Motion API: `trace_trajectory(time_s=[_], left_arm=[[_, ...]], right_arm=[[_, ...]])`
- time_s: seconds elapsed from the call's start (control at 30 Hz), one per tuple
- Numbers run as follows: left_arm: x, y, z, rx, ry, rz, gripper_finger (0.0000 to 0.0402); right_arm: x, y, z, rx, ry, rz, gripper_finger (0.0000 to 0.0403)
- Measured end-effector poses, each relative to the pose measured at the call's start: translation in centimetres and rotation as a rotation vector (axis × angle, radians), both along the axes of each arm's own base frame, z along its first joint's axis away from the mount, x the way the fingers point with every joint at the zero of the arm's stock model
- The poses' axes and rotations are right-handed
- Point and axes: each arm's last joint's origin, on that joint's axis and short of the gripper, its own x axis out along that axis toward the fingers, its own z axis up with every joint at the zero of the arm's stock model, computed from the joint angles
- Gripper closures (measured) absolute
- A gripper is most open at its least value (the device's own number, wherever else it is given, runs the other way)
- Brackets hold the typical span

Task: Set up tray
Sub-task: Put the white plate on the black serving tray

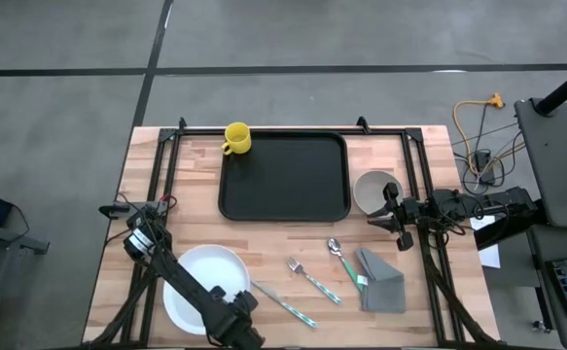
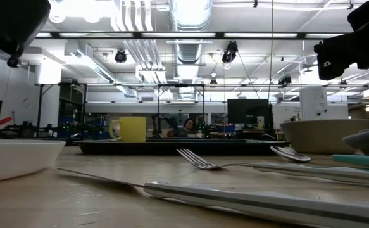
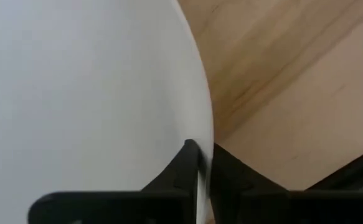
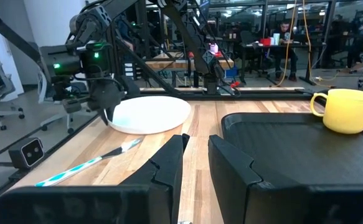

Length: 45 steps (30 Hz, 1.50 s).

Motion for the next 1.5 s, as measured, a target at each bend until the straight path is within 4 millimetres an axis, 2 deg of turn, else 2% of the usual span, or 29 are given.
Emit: trace_trajectory(time_s=[0.27, 0.7, 0.93, 1.17, 1.33, 1.5], left_arm=[[-0.9, 1.1, 1.7, 0.039, 0.054, -0.075, 0.0401], [-0.5, 5.1, 5.0, 0.096, 0.095, -0.152, 0.0400], [0.5, 5.3, 7.3, 0.072, 0.033, -0.189, 0.0401], [1.2, 5.3, 10.6, 0.144, -0.105, -0.244, 0.0401], [0.7, 6.3, 11.7, 0.241, -0.059, -0.286, 0.0401], [1.2, 6.9, 11.8, 0.319, -0.104, -0.401, 0.0401]], right_arm=[[0.0, 0.0, 0.0, 0.001, 0.000, 0.000, 0.0335], [0.0, 0.0, 0.0, -0.001, 0.000, -0.001, 0.0335], [0.0, 0.0, 0.0, 0.000, 0.000, 0.000, 0.0335], [0.0, 0.0, 0.0, 0.000, 0.000, 0.000, 0.0335], [0.0, 0.0, 0.0, 0.000, 0.000, 0.000, 0.0335], [0.0, 0.0, 0.0, 0.000, -0.001, 0.000, 0.0335]])
